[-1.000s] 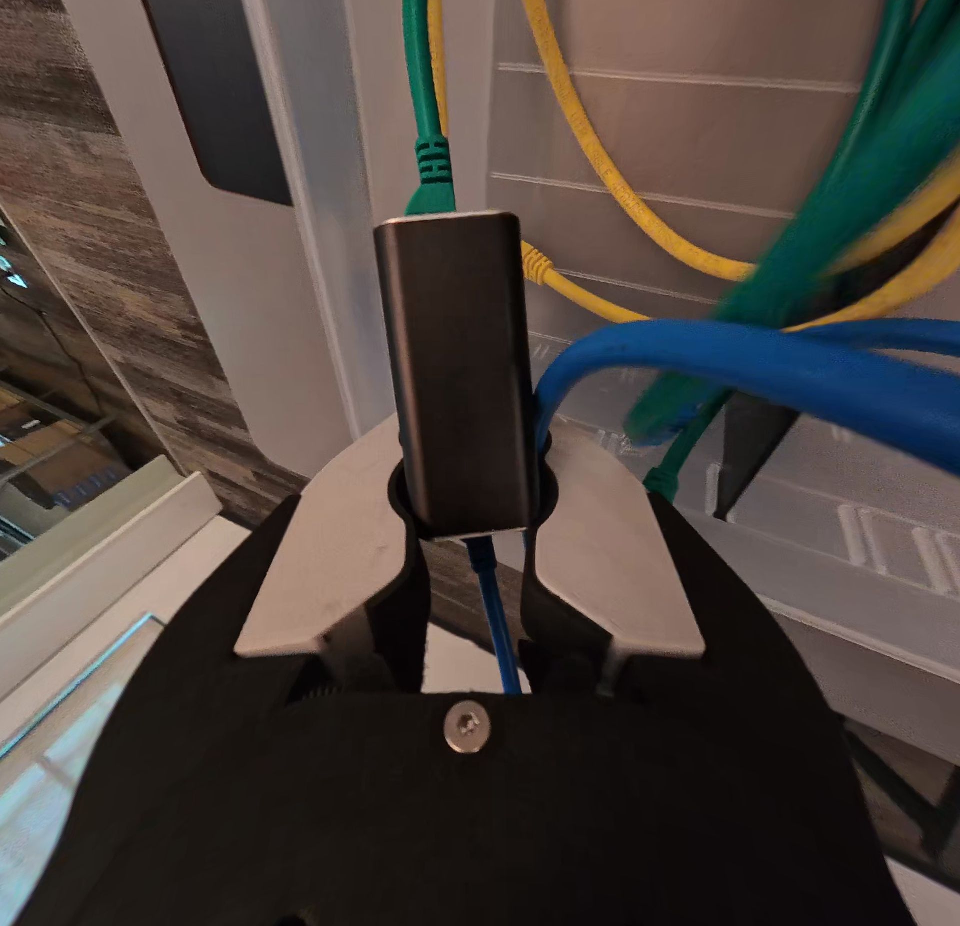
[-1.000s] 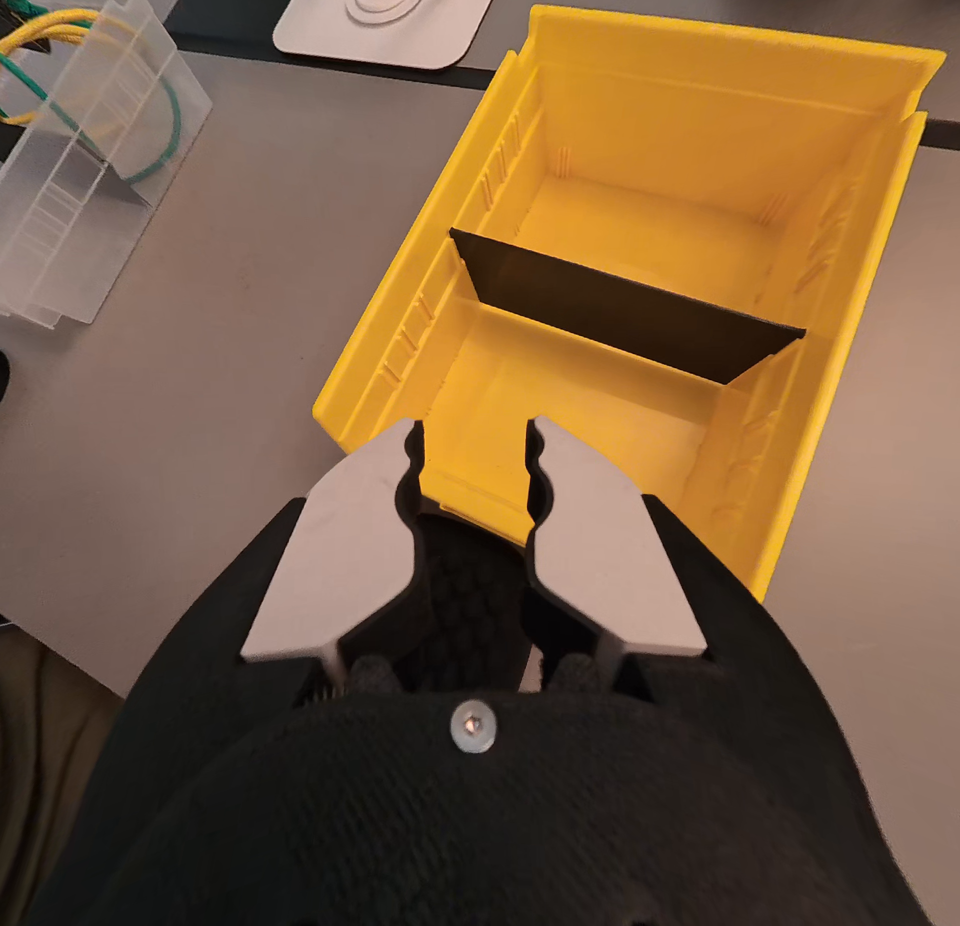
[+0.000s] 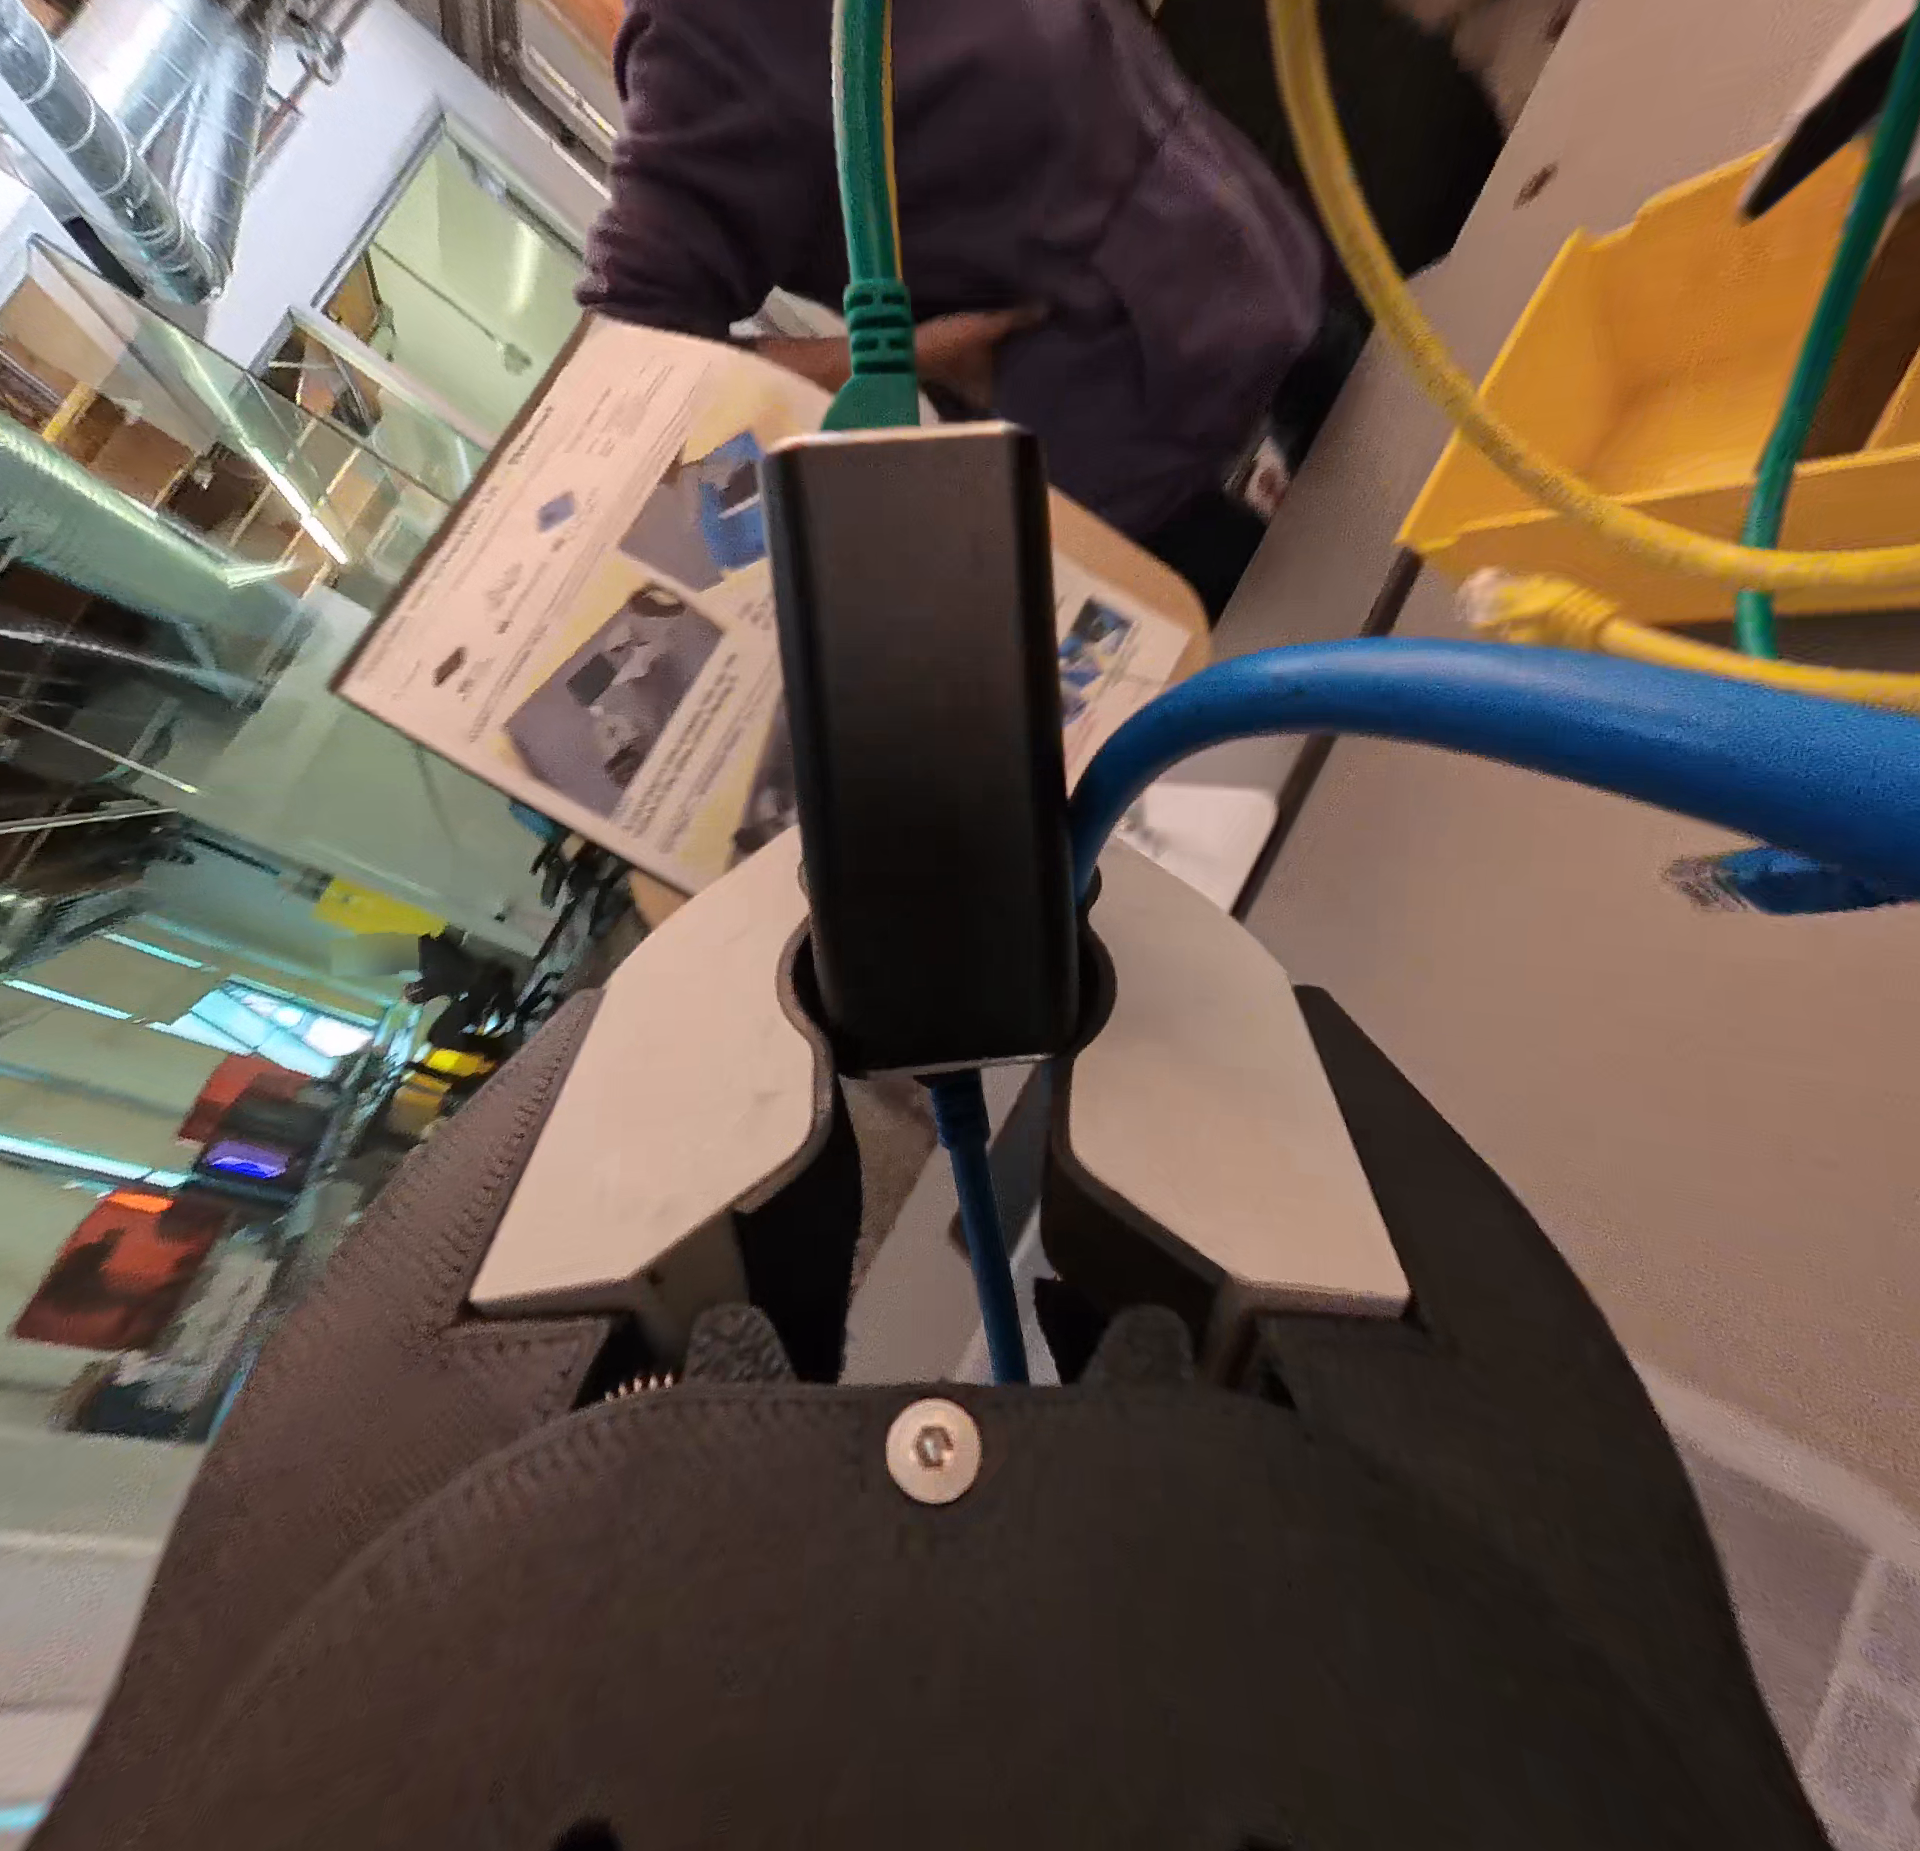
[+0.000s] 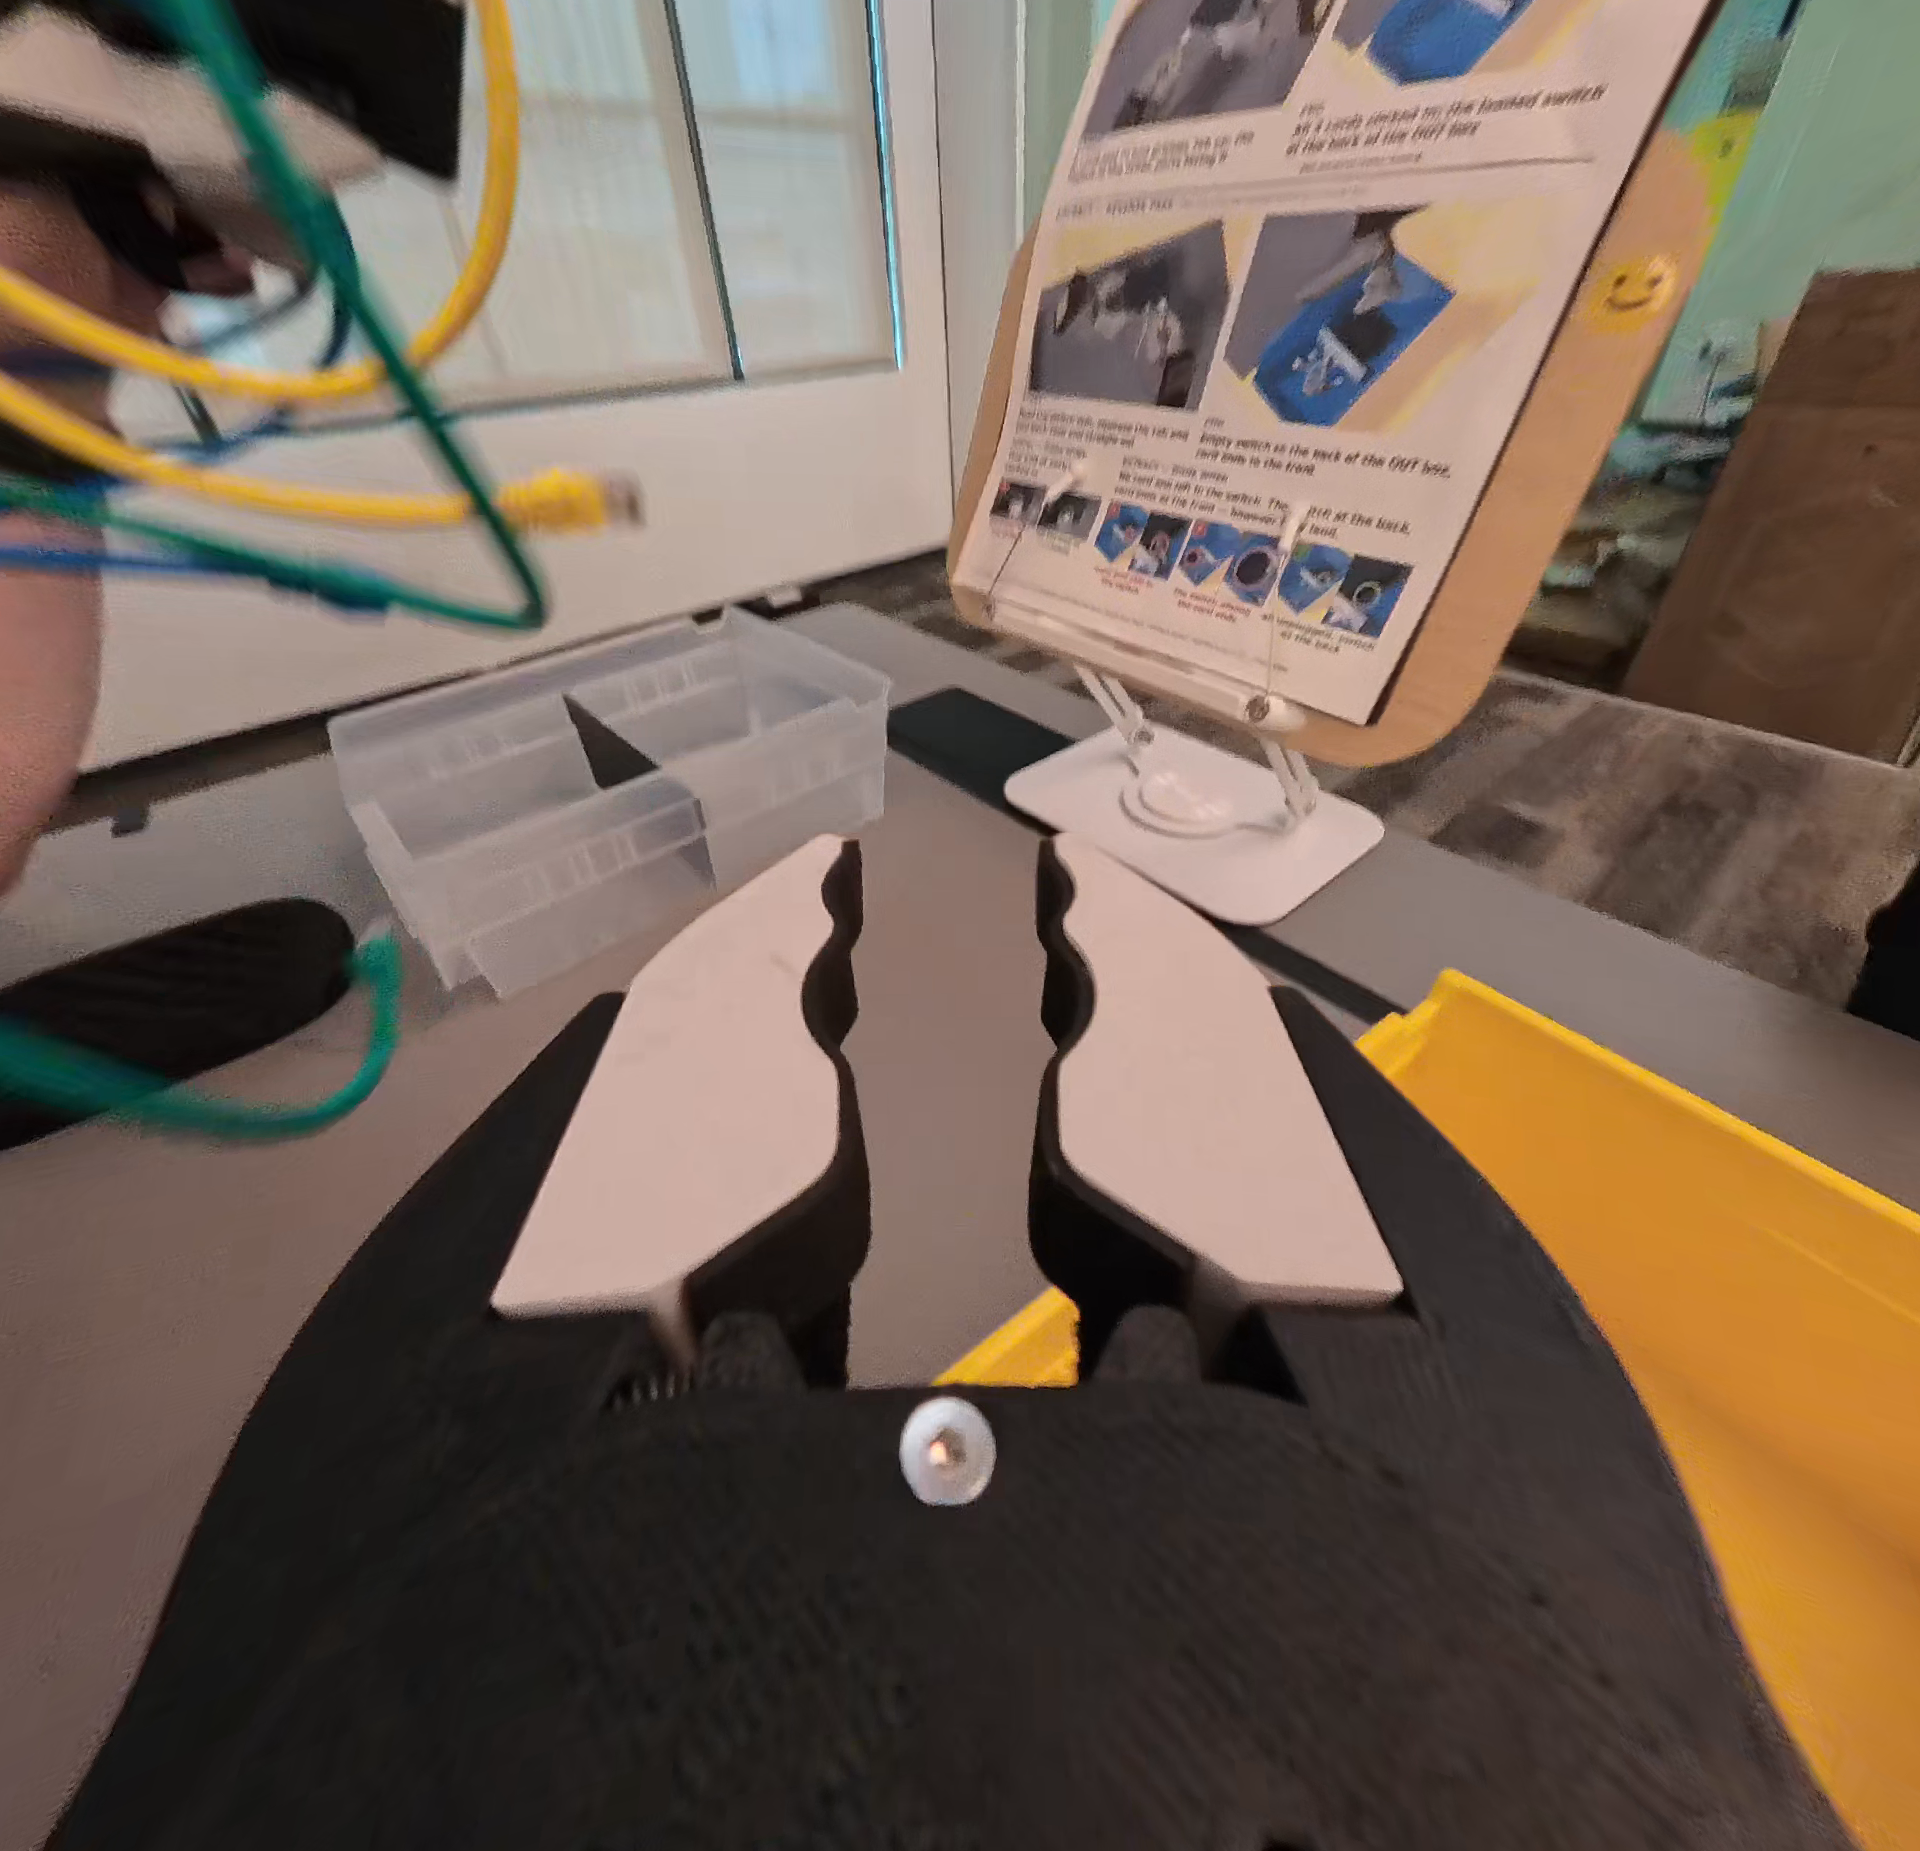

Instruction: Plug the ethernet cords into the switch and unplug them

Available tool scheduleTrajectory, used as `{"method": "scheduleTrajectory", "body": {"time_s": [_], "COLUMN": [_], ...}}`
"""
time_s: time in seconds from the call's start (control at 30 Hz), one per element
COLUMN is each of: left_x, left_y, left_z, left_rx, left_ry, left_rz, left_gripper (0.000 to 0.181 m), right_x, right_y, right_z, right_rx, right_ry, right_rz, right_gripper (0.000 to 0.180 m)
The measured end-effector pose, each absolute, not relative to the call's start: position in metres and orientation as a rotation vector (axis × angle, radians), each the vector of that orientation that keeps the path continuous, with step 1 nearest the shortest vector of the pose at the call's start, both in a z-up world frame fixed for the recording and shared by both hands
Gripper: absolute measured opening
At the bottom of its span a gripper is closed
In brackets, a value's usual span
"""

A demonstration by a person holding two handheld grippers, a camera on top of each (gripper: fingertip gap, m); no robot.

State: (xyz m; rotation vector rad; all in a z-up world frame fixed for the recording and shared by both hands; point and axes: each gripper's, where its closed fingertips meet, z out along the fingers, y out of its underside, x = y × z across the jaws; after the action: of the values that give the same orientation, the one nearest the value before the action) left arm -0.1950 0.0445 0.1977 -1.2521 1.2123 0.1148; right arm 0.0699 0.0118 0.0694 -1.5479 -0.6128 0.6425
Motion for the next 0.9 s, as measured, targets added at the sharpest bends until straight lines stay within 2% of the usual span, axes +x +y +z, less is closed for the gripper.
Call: {"method": "scheduleTrajectory", "body": {"time_s": [0.2, 0.47, 0.7, 0.9], "left_x": [-0.172, -0.16, -0.174, -0.205], "left_y": [0.031, 0.034, 0.013, -0.018], "left_z": [0.13, 0.105, 0.12, 0.161], "left_rx": [-1.262, -1.233, -1.166, -0.971], "left_ry": [1.146, 1.136, 1.143, 1.087], "left_rz": [-0.254, -0.804, -1.195, -1.525], "left_gripper": [0.04, 0.04, 0.039, 0.043], "right_x": [0.117, 0.16, 0.148, 0.142], "right_y": [0.01, -0.001, 0.008, 0.009], "right_z": [0.074, 0.058, 0.039, 0.031], "right_rx": [-1.364, -1.286, -1.374, -1.399], "right_ry": [-0.435, -0.327, -0.379, -0.401], "right_rz": [0.641, 0.571, 0.591, 0.653], "right_gripper": [0.028, 0.021, 0.021, 0.021]}}
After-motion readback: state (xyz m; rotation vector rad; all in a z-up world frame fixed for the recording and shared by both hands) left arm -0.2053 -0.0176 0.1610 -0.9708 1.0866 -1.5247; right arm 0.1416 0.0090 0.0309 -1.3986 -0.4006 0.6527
